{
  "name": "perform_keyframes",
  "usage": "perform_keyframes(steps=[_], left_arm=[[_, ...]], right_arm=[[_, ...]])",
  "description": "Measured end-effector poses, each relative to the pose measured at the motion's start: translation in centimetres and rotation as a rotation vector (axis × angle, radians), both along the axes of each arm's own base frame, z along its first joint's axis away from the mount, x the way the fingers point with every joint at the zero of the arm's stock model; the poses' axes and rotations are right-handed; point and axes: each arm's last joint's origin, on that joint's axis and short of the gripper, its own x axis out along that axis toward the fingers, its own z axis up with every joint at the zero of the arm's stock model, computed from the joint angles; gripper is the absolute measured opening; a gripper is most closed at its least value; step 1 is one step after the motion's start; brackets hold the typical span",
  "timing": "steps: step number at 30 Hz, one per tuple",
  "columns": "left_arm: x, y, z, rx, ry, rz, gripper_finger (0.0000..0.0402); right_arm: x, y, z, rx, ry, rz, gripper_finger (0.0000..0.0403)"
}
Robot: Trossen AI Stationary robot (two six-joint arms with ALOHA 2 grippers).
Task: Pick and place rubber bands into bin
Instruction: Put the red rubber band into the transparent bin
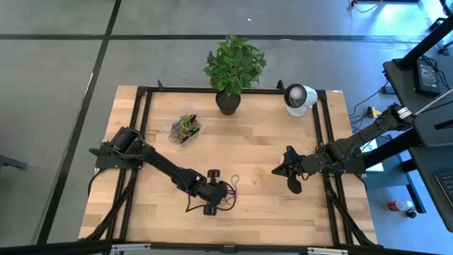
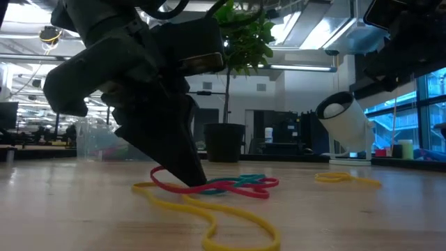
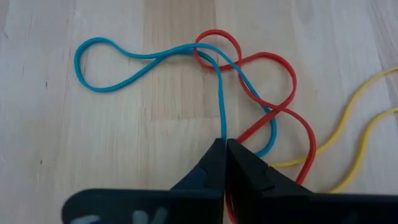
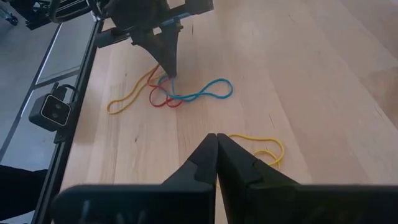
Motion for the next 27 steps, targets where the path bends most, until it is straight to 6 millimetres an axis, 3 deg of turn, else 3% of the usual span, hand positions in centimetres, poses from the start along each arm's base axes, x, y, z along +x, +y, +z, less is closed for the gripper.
perform_keyframes(steps=[7,21,27], left_arm=[[-0.1,0.0,1.3,-0.018,-0.001,0.027,0.0003],[0.5,-0.2,7.1,0.012,-0.121,0.038,0.0002],[1.3,-0.2,10.7,0.082,-0.231,-0.001,0.0002]], right_arm=[[0.0,0.0,0.0,-0.001,-0.001,0.001,0.0014],[0.0,0.0,0.0,-0.005,0.0,0.003,0.0014],[0.0,0.0,0.0,-0.008,0.0,0.004,0.0014]])
